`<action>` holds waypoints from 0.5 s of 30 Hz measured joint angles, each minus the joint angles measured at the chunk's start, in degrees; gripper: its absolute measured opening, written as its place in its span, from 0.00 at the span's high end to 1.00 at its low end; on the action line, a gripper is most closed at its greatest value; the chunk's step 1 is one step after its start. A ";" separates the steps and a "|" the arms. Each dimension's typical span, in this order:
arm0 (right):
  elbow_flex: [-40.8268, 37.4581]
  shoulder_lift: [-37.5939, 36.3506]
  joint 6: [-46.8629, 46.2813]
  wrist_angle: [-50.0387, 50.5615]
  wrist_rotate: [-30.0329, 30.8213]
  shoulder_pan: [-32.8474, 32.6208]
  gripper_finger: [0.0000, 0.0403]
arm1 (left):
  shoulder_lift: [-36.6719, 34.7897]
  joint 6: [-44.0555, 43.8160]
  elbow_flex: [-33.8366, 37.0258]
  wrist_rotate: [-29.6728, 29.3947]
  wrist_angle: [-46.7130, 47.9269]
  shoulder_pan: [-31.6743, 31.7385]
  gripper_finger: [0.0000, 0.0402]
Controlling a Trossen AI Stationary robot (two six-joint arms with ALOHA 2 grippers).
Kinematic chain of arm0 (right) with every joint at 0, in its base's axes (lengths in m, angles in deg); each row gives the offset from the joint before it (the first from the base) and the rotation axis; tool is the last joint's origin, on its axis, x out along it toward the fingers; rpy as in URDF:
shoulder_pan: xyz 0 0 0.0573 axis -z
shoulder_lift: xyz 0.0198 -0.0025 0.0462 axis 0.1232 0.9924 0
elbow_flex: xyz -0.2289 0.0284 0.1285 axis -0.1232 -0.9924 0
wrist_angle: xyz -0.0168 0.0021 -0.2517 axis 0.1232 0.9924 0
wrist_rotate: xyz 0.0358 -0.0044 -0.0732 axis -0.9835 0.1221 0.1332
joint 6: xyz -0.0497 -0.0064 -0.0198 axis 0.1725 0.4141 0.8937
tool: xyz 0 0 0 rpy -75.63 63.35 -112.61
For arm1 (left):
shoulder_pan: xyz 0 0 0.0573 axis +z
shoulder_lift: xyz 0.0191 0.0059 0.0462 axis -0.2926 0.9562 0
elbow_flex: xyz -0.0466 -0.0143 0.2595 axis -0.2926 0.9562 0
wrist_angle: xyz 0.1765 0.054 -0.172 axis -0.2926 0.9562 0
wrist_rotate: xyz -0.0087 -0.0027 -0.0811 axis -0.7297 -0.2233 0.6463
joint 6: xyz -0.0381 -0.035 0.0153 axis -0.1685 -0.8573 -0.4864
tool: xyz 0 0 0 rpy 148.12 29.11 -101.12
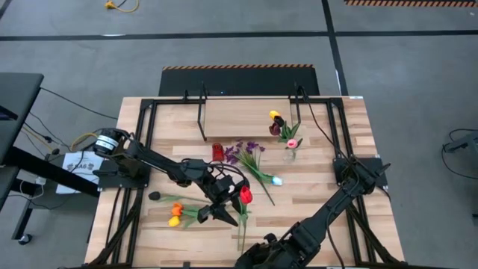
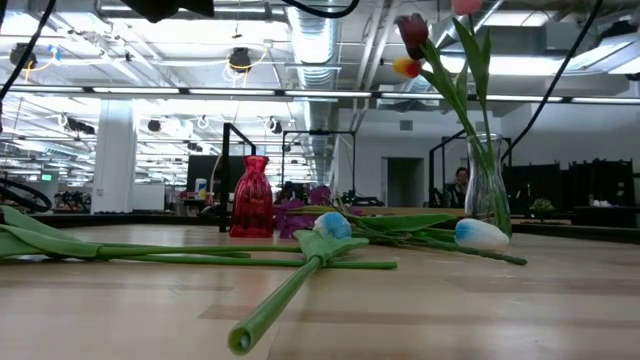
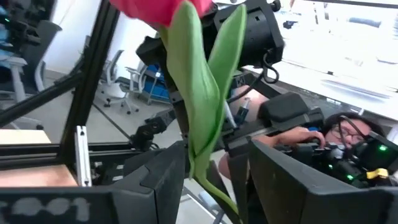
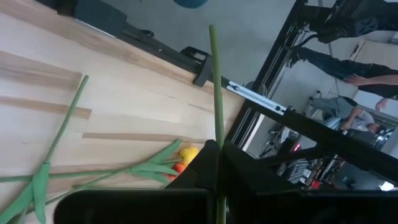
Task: Pick and place flowers into a vace then onto a shelf
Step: Put the red flower into the transparent vase
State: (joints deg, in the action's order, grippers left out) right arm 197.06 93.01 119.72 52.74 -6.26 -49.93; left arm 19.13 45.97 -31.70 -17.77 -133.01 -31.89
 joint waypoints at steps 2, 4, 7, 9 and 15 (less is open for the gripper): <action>0.00 0.00 -0.08 -0.01 0.00 0.35 0.98 | 0.00 0.24 0.00 -0.46 0.01 0.00 0.58; 0.00 0.00 -0.54 -0.01 0.00 0.63 0.98 | 0.00 0.58 0.00 -1.51 -0.04 0.03 0.58; 0.00 0.00 -0.61 -0.05 0.00 0.95 0.98 | 0.00 0.77 0.00 -1.89 -0.04 0.02 0.58; 0.00 0.00 -0.61 -0.02 0.00 1.03 0.98 | 0.00 0.90 0.00 -1.91 -0.02 0.02 0.58; 0.00 0.00 -0.64 -0.02 -0.02 0.98 0.98 | 0.00 1.57 0.00 -1.77 0.00 0.04 0.58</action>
State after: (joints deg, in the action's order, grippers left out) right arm 197.06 93.01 119.08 52.72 -6.28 -48.94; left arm 19.13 47.54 -31.70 -19.54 -133.01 -31.85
